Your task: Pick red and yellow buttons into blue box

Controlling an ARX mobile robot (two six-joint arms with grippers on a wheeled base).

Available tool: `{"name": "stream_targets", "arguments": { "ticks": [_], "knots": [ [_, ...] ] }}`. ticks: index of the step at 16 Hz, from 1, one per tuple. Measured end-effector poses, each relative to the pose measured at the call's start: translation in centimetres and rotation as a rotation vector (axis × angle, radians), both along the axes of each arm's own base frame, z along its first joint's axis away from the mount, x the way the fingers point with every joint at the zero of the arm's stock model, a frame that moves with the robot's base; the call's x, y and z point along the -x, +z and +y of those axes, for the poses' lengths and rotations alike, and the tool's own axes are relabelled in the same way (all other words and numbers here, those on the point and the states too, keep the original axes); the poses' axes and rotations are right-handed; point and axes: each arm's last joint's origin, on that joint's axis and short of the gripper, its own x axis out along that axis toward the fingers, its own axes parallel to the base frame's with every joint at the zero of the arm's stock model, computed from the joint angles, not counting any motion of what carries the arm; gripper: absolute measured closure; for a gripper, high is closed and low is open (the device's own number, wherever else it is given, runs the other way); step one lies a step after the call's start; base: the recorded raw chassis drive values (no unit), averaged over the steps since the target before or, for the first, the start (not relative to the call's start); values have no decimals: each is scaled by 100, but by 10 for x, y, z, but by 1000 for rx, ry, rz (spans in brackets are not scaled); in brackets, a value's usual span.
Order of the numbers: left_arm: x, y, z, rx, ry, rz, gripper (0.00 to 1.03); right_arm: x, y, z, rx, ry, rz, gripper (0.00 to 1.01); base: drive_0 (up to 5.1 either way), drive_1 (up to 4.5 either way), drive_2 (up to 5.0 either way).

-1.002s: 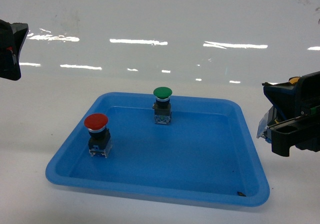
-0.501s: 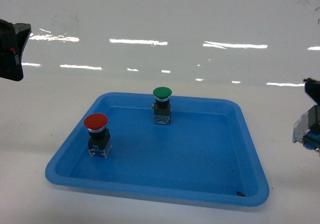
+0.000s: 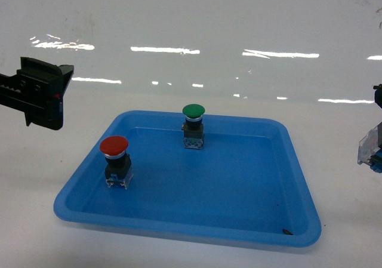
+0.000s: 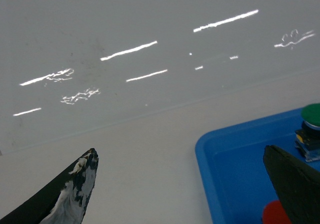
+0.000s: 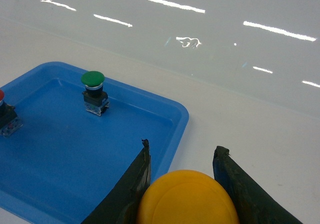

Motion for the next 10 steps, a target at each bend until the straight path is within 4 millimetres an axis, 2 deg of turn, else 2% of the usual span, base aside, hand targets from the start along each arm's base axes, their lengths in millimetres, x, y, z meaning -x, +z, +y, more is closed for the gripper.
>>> {"name": "stream_targets", "arguments": {
  "ticks": [3,8,10],
  "knots": [
    [5,-1,-10,25,-80,71,5,0,0,0,0,0,1,68,0,0,0],
    [3,-6,-15,284,-219,274,5,0,0,0,0,0,0,68,0,0,0],
    [0,-8,-14,299,-177,259,5,0,0,0,0,0,1,68,0,0,0]
  ]
}}
